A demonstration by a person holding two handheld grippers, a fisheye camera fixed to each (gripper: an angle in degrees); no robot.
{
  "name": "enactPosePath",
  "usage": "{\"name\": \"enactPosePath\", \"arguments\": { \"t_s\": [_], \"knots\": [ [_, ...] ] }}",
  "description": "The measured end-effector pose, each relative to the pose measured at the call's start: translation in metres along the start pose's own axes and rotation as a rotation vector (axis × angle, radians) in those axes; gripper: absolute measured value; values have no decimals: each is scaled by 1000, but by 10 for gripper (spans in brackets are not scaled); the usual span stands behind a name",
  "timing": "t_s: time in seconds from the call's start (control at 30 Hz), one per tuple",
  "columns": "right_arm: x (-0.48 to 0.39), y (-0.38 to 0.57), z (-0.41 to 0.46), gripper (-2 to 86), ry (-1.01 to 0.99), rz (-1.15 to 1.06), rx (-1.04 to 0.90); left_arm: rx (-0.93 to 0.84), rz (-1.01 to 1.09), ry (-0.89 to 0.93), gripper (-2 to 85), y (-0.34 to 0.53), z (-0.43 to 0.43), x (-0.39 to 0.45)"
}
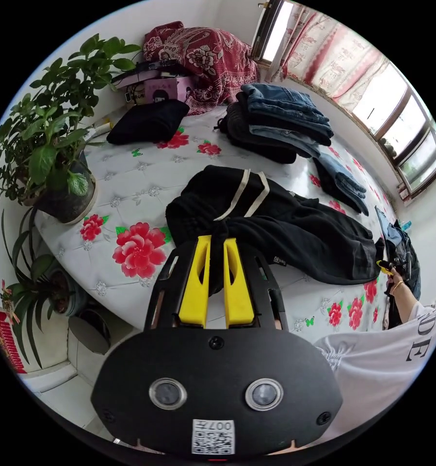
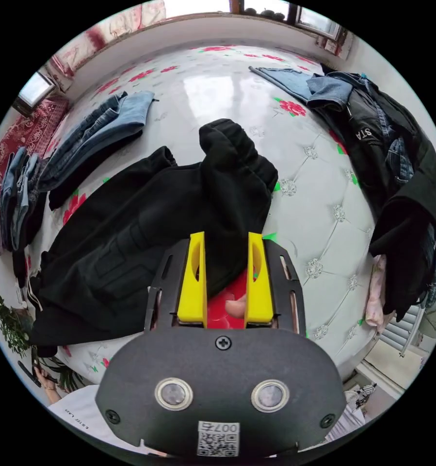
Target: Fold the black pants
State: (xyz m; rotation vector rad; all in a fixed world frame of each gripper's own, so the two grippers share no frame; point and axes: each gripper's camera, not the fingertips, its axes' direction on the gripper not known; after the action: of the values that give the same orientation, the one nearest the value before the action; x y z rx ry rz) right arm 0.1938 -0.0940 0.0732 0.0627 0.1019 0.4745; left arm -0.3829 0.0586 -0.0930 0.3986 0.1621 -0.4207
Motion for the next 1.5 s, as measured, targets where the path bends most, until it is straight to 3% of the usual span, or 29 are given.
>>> {"name": "enactPosePath", "arguments": {
  "t_s": [0.1,0.2,0.27,0.37,0.5,0.6,0.67,0.77,0.83,0.97,1.13,1.2,1.33,1.43,1.5],
  "knots": [
    [28,-8,4,33,-105,33,-18,9,11,6,46,-12,-10,-1],
    [63,-12,-19,8,-339,68,47,51,67,30,44,-31,-28,3],
    [95,-2,-60,2,-569,99,197,131,156,94,42,-47,-61,8],
    [128,31,-122,-1,-730,50,396,261,292,81,41,-46,-118,14],
    [156,94,-163,1,-694,-70,460,280,344,8,43,-10,-153,-6],
    [159,149,-139,7,-539,-105,349,94,296,-16,48,35,-119,-31],
    [154,187,-86,20,-399,-36,178,-130,157,-12,68,75,-63,-54],
    [151,215,-37,42,-220,70,-22,-295,25,-12,79,113,-17,-63],
    [152,218,-43,52,-194,126,35,-309,8,-52,82,115,-11,-54],
    [137,181,-74,64,-305,116,227,-233,82,-155,79,76,-21,-24],
    [92,99,-63,79,-504,51,216,-179,100,-136,69,17,-25,2],
    [71,69,-51,84,-510,40,192,-217,139,-119,53,2,-21,15],
    [27,6,-18,102,-514,20,128,-564,314,-302,9,19,27,31],
    [0,-28,5,110,-432,11,96,-707,107,-397,-4,58,42,-2],
    [-14,-43,18,114,-388,4,67,-635,-74,-411,-7,66,20,-17]
  ]
}}
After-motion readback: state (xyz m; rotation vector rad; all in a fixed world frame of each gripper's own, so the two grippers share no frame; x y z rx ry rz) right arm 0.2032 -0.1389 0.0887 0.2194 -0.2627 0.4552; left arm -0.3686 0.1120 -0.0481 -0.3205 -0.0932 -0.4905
